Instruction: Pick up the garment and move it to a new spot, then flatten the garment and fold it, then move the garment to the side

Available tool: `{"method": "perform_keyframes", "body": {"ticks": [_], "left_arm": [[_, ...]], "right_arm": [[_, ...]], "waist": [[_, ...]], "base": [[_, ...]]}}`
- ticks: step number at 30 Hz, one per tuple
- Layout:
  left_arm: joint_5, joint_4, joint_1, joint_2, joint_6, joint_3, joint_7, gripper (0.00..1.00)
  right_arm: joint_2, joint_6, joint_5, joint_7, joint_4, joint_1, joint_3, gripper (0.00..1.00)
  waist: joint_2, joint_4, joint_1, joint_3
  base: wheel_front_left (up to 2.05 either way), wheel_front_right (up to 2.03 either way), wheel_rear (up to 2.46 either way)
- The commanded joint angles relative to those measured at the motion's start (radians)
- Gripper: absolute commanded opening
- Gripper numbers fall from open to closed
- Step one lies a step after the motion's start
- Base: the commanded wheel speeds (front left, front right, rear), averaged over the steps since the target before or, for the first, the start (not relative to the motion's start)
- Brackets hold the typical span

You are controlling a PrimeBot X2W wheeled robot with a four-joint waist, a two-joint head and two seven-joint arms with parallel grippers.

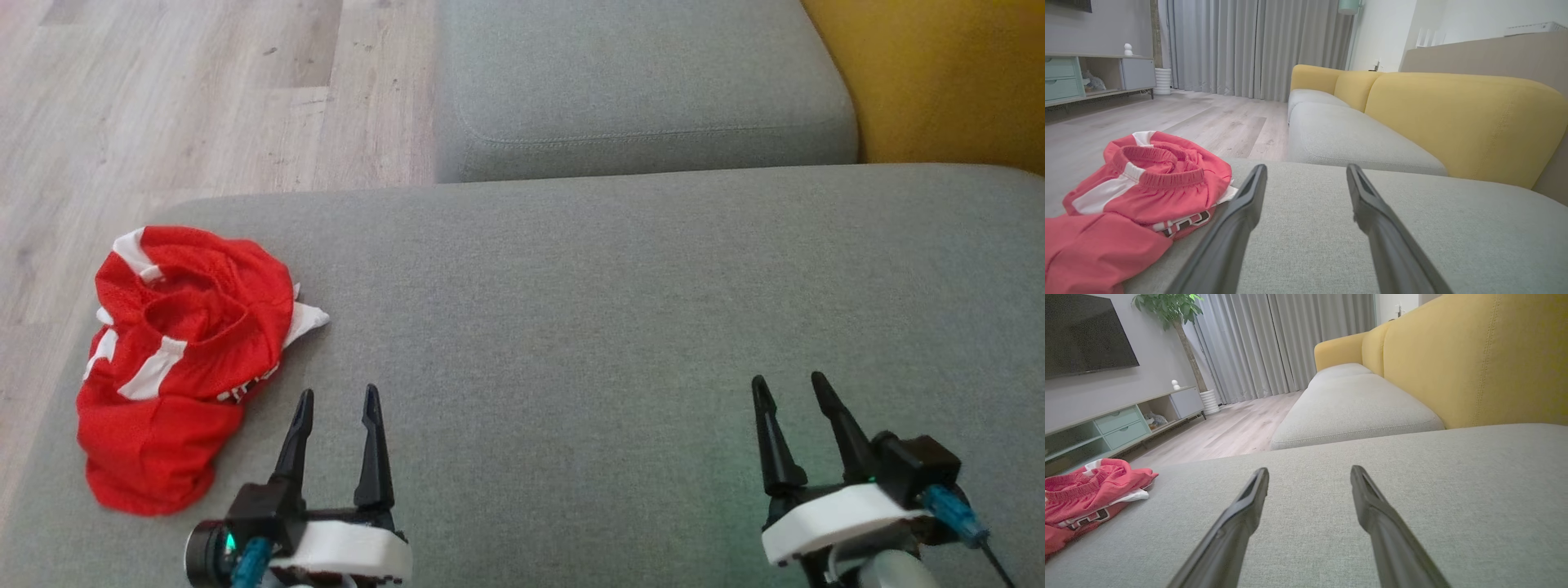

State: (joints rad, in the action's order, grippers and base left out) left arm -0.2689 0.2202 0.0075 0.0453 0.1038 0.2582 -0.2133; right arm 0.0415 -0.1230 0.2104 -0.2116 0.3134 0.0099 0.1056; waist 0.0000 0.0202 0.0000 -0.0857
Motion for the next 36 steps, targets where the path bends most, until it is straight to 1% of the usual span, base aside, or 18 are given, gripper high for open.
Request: {"method": "perform_keyframes", "body": {"ticks": [1,6,13,21,29,32,36], "left_arm": [[0.032,-0.026,-0.049,0.004,0.011,-0.022,-0.014,1.0],[0.093,-0.011,-0.059,0.005,0.035,-0.014,-0.029,1.0],[0.144,0.016,-0.065,0.005,0.059,-0.007,-0.048,1.0],[0.12,0.041,-0.067,0.005,0.069,-0.02,-0.048,1.0],[0.118,0.05,-0.072,0.005,0.076,-0.022,-0.048,1.0],[0.11,0.046,-0.082,0.005,0.086,-0.026,-0.048,1.0],[0.114,0.042,-0.088,0.005,0.103,-0.034,-0.048,1.0]], "right_arm": [[0.008,-0.007,-0.033,-0.016,-0.032,-0.04,0.012,1.0],[0.008,-0.007,-0.103,-0.031,-0.031,-0.044,-0.009,1.0],[0.009,-0.008,-0.179,-0.05,-0.023,-0.042,-0.025,1.0],[0.009,-0.008,-0.179,-0.05,-0.018,-0.044,-0.027,1.0],[0.009,-0.008,-0.177,-0.05,-0.015,-0.042,-0.029,1.0],[0.009,-0.008,-0.181,-0.05,-0.016,-0.039,-0.04,1.0],[0.009,-0.008,-0.184,-0.05,-0.018,-0.038,-0.047,1.0]], "waist": [[0.0,0.001,0.0,0.001],[0.0,0.005,0.0,0.006],[0.0,0.012,0.0,0.001],[0.0,0.011,0.0,0.0],[0.0,0.013,0.0,0.001],[0.0,0.034,0.0,0.009],[0.0,0.087,0.0,0.017]], "base": [[0.0,0.0,0.0],[0.0,0.0,0.0],[0.0,0.0,0.0],[0.0,0.0,0.0],[0.0,0.0,0.0],[0.0,0.0,0.0],[0.0,0.0,0.0]]}}
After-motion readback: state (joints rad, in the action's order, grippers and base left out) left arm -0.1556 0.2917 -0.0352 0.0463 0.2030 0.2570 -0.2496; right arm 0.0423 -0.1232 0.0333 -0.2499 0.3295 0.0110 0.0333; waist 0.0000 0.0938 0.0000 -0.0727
